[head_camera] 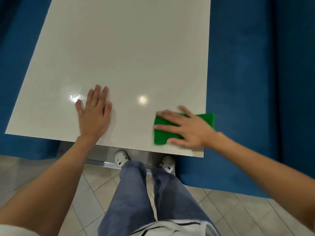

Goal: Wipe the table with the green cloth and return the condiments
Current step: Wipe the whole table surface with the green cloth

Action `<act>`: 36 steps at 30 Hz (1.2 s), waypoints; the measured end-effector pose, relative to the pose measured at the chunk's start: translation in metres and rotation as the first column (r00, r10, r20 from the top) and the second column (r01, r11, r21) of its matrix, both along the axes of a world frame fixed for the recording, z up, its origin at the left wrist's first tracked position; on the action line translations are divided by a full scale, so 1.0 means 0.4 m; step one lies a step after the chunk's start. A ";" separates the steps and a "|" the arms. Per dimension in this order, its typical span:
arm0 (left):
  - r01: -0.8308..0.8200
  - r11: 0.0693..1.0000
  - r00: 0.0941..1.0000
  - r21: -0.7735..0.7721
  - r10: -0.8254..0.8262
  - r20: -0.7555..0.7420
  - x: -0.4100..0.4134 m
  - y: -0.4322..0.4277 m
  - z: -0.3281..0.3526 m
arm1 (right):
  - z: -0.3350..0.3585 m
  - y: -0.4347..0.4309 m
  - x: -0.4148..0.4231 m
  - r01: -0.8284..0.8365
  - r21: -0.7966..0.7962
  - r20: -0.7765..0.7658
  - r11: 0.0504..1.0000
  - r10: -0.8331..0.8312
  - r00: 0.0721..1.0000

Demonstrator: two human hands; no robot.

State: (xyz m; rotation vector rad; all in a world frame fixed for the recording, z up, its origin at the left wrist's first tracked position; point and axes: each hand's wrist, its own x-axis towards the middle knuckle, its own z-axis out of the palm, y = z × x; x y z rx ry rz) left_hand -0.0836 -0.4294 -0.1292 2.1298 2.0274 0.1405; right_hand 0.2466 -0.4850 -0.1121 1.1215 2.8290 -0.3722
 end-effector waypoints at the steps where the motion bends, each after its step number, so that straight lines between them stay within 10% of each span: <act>1: -0.004 1.000 1.000 -0.002 0.004 0.003 0.003 0.000 0.001 | 0.002 0.038 0.044 0.029 -0.005 0.026 1.000 -0.029 0.999; 11: -0.002 1.000 1.000 0.004 0.002 0.024 0.004 0.000 0.002 | -0.022 0.291 -0.077 0.748 0.025 -0.021 0.663 -0.748 0.663; 23: -0.081 0.991 0.990 0.102 0.069 0.122 -0.127 0.054 0.041 | 0.006 0.068 -0.175 -0.018 -0.077 0.007 0.997 0.019 1.000; 30: -0.328 0.945 0.945 0.014 0.328 0.011 -0.350 0.072 0.035 | -0.010 0.344 -0.218 0.672 0.000 -0.029 0.740 -0.672 0.740; 36: -0.348 0.936 0.936 -0.059 0.350 0.032 -0.393 0.057 0.023 | -0.017 0.384 -0.436 0.742 -0.023 -0.019 0.670 -0.742 0.670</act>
